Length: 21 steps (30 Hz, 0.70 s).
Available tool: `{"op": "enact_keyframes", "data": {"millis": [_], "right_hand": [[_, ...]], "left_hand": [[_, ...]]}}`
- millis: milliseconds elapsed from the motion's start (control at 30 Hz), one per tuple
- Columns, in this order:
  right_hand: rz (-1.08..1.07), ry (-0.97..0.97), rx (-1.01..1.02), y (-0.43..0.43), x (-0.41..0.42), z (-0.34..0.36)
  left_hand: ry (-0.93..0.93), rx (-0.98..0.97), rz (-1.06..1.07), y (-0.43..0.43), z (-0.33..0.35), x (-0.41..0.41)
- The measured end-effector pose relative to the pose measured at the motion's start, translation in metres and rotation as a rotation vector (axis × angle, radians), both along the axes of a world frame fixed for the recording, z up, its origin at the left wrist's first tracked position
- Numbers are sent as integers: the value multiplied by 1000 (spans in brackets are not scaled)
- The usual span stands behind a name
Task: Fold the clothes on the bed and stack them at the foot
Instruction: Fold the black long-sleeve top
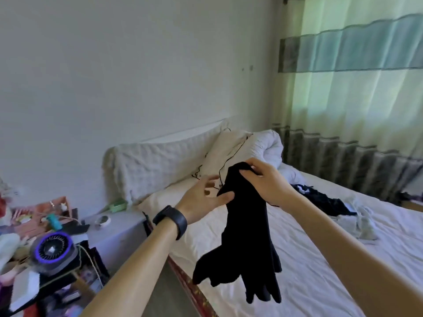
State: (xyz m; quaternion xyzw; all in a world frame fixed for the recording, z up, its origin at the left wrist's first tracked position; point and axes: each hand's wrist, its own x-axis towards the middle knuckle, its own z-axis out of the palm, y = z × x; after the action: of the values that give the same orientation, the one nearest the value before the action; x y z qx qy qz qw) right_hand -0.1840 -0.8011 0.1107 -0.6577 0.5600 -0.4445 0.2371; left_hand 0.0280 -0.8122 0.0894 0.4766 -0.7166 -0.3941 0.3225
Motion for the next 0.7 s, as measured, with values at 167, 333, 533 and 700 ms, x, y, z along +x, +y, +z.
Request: {"op": "enact_keyframes", "data": {"millis": [167,333,533,700], "right_hand": [[-112,-5,5,-18,-7,3],[-213,0,63,-45,-33,-19],[-393,376,92,-79,-106,-54],[-517,328,148,-128,-147,-67]], "left_hand": [[-98,-37,-145,-53,-23,-45],[-150,-113,-222,-113,-45,-61],[-204,-98,-339,-219,-35,-65],[-296,-89,-445,-293,5,-101]]}}
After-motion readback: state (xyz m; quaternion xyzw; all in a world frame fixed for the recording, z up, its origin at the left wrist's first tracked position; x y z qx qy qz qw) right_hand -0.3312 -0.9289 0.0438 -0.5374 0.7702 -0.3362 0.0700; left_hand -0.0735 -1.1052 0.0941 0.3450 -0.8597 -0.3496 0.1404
